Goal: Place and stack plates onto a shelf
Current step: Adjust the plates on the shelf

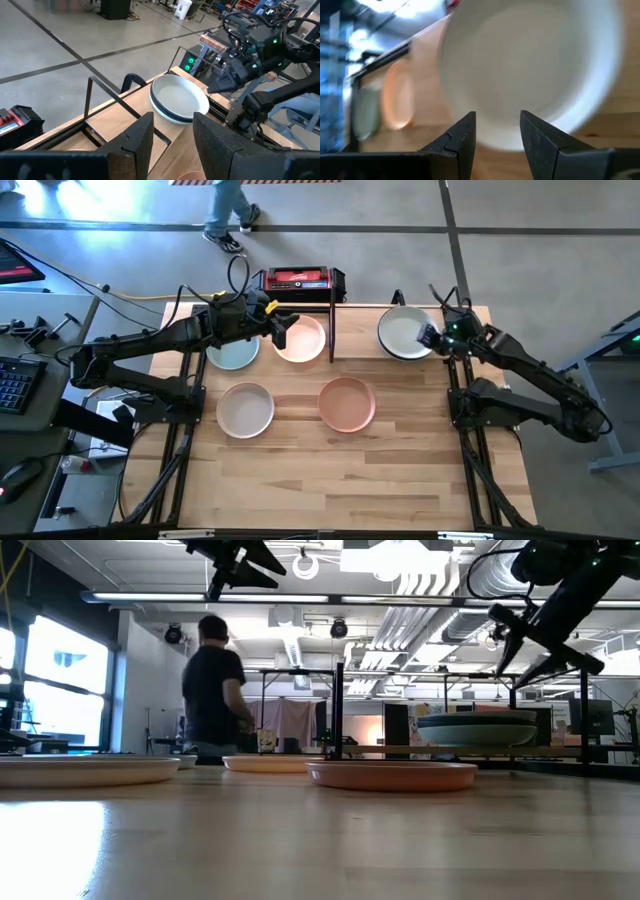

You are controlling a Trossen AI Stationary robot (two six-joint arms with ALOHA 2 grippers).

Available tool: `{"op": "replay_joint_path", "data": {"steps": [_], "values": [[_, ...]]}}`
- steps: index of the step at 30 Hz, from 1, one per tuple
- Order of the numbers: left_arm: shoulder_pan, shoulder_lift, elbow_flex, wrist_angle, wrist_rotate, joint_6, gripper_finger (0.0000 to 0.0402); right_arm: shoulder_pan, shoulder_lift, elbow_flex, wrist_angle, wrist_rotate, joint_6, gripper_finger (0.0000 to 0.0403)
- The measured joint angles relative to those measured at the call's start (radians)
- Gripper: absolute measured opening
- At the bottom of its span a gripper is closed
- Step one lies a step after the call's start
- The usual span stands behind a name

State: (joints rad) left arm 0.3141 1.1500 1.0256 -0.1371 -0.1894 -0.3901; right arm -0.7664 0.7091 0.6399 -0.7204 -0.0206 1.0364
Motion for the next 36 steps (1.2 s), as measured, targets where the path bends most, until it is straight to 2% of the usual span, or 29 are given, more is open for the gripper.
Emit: {"op": "replay_joint_path", "data": {"steps": [5, 12, 19, 29, 36], "values": [[0.0, 0.0, 0.0, 0.0, 0.0, 0.0, 0.0127, 0.089, 0.017, 0.0, 0.098, -0.039, -0.006, 0.0134], [0.0, 0.0, 0.0, 0.0, 0.0, 0.0, 0.0127, 0.232, 0.106, 0.0, 0.263, -0.004, -0.006, 0.0133], [0.0, 0.0, 0.0, 0.0, 0.0, 0.0, 0.0127, 0.314, 0.237, 0.0, 0.293, 0.028, -0.006, 0.0133], [0.0, 0.0, 0.0, 0.024, 0.0, 0.0, 0.0127, 0.337, 0.367, 0.0, 0.424, 0.028, 0.01, 0.0133], [0.0, 0.0, 0.0, 0.022, 0.0, 0.0, 0.0127, 0.337, 0.436, 0.0, 0.454, 0.032, 0.032, 0.0133]]}}
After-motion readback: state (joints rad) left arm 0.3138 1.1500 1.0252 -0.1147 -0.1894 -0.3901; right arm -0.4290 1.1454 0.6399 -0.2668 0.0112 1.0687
